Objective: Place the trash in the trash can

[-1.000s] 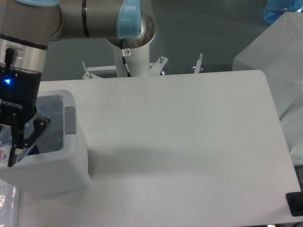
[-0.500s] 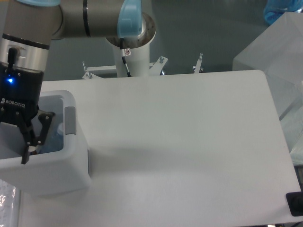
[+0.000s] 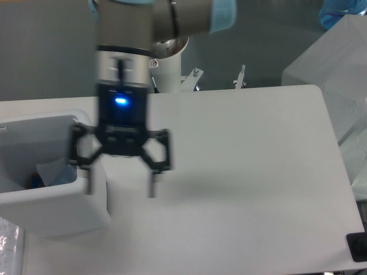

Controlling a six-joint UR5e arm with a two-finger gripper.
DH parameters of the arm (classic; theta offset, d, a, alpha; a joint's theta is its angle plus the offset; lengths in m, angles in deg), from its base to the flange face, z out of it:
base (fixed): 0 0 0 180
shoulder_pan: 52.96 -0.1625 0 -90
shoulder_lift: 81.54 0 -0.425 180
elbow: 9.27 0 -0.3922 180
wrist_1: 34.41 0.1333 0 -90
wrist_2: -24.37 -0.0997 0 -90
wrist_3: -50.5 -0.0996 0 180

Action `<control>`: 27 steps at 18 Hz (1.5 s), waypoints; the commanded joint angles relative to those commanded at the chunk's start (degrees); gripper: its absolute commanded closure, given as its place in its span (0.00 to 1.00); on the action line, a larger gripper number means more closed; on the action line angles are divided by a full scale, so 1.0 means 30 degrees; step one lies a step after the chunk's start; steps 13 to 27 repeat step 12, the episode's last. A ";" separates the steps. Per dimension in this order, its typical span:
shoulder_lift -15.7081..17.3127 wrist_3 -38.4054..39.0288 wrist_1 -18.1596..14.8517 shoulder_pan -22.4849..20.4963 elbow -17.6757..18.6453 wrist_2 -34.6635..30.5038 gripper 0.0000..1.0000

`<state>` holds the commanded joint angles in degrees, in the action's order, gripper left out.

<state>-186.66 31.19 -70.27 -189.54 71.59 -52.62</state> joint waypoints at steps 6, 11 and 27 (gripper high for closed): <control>0.0935 -0.6500 -0.1960 -0.0968 0.0817 -0.2841 0.00; 0.2371 -0.9324 -0.3018 -0.1671 0.2108 -0.2932 0.00; 0.2402 -0.9324 -0.3018 -0.1673 0.2196 -0.2903 0.00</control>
